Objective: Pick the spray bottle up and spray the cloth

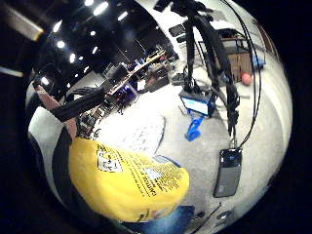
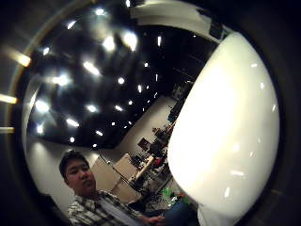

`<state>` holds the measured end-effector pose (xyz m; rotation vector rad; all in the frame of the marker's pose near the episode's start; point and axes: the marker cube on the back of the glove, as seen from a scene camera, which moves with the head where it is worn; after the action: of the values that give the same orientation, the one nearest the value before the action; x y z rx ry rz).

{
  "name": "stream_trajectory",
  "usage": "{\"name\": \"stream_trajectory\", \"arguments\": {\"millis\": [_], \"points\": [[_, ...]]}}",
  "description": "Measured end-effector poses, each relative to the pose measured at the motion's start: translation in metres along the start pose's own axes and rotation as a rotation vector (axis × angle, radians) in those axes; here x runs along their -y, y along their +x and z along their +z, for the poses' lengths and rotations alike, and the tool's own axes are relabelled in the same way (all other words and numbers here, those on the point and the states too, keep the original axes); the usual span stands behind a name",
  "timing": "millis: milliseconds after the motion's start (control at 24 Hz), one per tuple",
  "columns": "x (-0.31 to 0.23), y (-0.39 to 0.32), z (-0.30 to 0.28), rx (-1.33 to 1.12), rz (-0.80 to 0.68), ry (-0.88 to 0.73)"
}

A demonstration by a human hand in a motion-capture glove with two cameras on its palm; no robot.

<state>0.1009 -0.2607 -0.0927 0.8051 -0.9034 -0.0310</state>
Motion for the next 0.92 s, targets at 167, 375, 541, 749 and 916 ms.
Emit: {"name": "stream_trajectory", "arguments": {"millis": [167, 375, 541, 749, 916], "points": [[0.026, -0.046, -0.008, -0.016, -0.080, -0.023], [0.048, -0.067, -0.003, -0.022, -0.098, -0.018], [0.047, -0.065, 0.011, -0.027, -0.074, -0.060], [0.045, -0.065, 0.037, -0.062, -0.123, -0.135], [0.040, -0.072, 0.062, -0.123, -0.181, -0.205]]}}
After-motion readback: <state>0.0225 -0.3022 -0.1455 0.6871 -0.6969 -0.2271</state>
